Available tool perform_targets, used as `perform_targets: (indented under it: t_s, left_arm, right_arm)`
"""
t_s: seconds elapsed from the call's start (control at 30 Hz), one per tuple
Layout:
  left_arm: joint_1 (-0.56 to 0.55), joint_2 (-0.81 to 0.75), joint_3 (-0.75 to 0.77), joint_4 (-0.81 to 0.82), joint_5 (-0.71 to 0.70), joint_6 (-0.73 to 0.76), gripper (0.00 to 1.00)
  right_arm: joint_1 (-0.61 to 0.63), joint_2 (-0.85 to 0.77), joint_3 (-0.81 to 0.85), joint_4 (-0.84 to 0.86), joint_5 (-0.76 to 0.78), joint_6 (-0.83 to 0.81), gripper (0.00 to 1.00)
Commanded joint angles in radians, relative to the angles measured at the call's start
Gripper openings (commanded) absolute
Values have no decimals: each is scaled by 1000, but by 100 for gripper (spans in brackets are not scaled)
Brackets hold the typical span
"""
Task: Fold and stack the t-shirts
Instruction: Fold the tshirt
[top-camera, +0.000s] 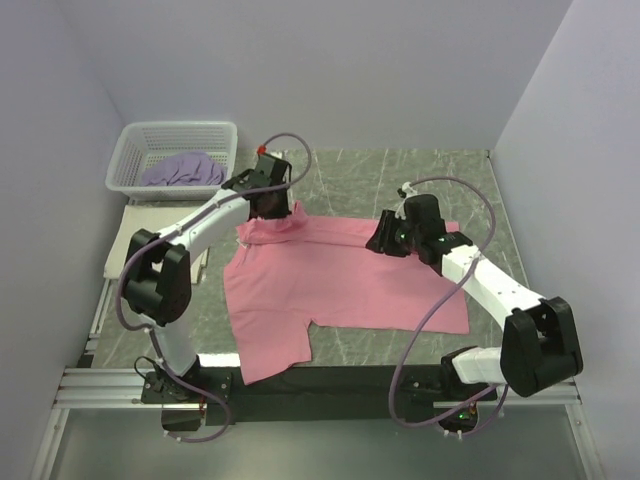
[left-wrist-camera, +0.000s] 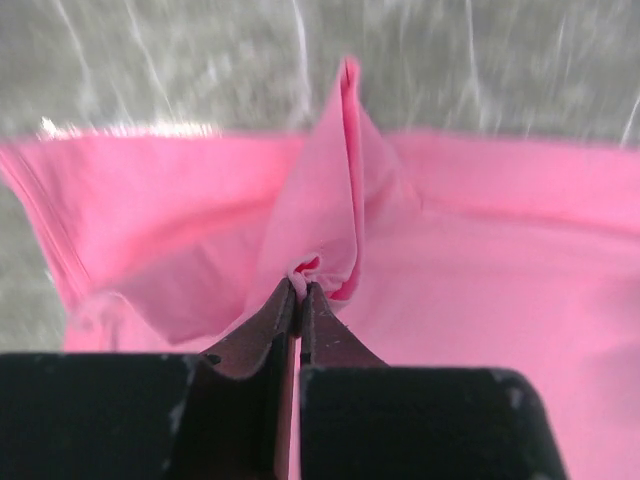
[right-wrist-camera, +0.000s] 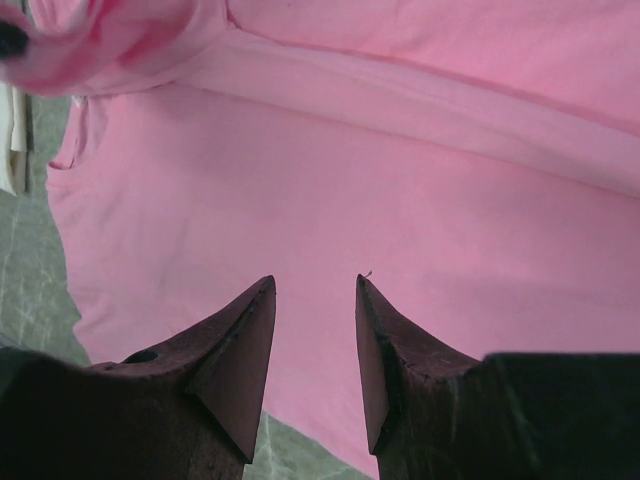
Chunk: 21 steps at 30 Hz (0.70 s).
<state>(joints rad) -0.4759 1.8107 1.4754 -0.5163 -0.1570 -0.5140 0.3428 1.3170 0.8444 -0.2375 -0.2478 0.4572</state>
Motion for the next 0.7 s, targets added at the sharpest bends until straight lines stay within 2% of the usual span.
perform_targets:
  t_s: [0.0,0.33,0.67]
  left_arm:
    - [-39,-91,-93,-57,10,-63,7]
    - [-92,-280,-352,-18,33,-124,7]
    - [-162,-303,-471,-7,54,-130,9]
  right_arm:
    - [5,-61,-27,-34,31,-31,45]
    - [7,-162,-67,-91,68,-45,45]
    - [5,-173,-79,-98,74,-46,45]
